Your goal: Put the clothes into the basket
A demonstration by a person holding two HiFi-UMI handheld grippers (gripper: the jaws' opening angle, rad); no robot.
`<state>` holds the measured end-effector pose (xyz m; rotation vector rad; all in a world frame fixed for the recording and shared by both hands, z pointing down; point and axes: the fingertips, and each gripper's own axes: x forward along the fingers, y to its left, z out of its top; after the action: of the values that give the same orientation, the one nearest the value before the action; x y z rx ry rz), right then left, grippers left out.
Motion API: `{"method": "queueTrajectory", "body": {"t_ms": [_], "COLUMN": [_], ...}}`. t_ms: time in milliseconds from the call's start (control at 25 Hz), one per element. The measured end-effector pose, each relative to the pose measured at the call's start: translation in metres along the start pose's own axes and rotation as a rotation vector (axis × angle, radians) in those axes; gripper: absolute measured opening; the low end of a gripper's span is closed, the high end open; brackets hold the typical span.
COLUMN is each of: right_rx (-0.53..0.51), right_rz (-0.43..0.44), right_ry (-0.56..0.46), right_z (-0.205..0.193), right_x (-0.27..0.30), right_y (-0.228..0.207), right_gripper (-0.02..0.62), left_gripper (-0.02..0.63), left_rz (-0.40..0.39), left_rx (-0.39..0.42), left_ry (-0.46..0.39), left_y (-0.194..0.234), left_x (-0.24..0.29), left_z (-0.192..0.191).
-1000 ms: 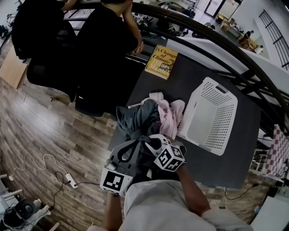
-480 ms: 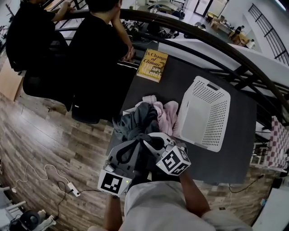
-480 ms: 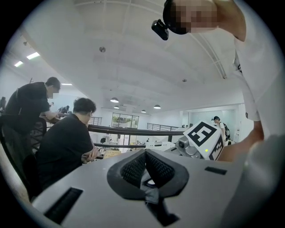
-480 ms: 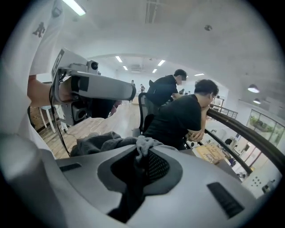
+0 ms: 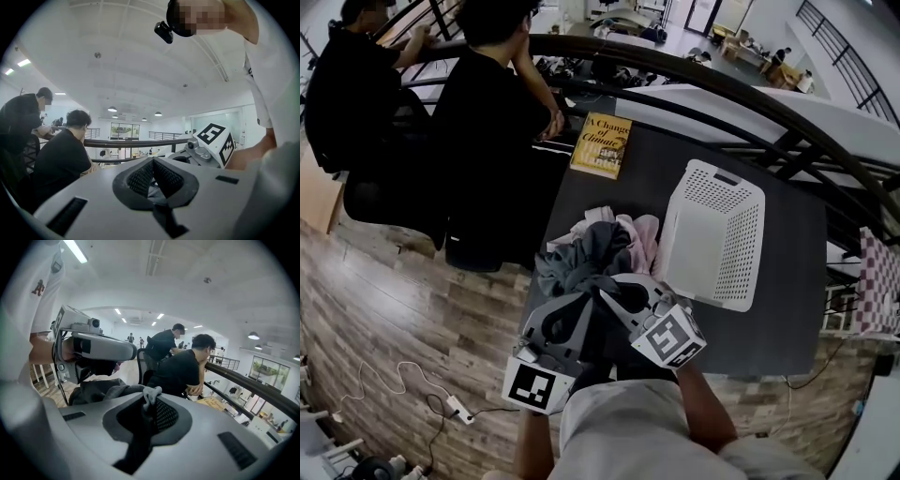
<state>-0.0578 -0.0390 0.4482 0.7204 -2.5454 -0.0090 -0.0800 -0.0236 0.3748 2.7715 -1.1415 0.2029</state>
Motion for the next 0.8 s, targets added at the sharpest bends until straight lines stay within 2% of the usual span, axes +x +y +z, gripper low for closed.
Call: {"method": "queueTrajectory", "body": {"t_ms": [200, 480, 800], "right_rx": [0.012, 0.028, 0.036], "right_rz": [-0.039, -0.143, -0.229], "right_ry": [-0.087, -0.12, -0.159], "right_z": [0.022, 0.035, 0.048], "right_x": [-0.01, -0.05, -0.082], "right_y": [-0.007, -0.041, -0.059], "right_gripper": [0.041, 0.041, 0.041], "left_gripper": [0.002, 0.002, 0.002], "left_rz": [-0.032, -0.092, -0.174], "left_rx": [0.026, 0.082, 0.155], "left_ry": [-0.013, -0.026, -0.025], "left_y": [-0.003, -0.022, -0.043], "left_x": [0.0, 0.018, 0.031], "left_z": [0.011, 0.032, 0.049]}}
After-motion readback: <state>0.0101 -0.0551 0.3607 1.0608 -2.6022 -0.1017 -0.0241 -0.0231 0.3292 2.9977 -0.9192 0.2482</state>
